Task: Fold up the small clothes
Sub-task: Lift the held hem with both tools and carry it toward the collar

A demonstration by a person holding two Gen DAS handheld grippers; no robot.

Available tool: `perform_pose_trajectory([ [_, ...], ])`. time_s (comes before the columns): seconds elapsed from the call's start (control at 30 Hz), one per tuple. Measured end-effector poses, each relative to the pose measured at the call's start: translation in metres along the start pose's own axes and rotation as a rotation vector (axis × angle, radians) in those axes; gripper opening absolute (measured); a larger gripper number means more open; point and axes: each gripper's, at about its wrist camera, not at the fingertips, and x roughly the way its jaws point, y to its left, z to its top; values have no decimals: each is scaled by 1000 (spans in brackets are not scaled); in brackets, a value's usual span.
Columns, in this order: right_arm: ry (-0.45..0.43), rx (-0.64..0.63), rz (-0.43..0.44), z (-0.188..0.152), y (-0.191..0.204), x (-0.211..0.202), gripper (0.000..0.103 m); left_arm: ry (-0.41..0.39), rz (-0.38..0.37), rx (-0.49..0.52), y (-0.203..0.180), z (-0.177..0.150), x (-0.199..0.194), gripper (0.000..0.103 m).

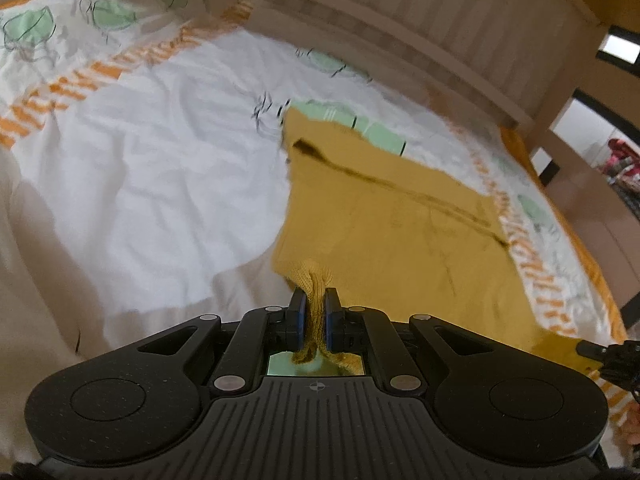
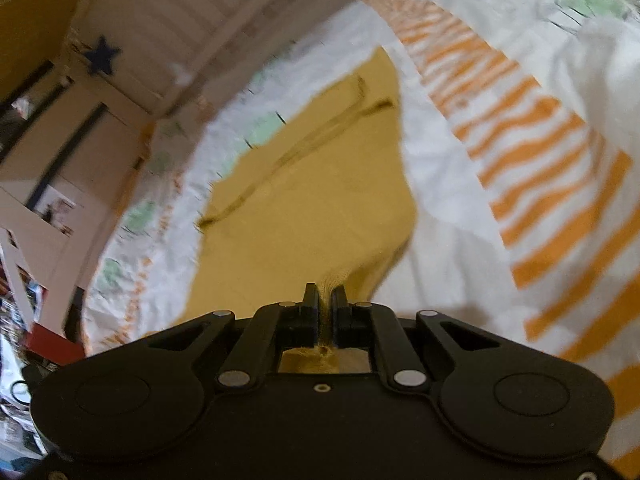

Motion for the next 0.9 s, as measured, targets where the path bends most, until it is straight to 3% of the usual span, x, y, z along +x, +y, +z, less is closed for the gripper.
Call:
perform_pose_trajectory([
  [0.43,-142,-48,76,82,29,15,14,-136,-47,-14,-21,82,20,8],
  [0.9,-202,-2,14,180,9,102,14,-162,-11,-34,-29,170,117,8],
])
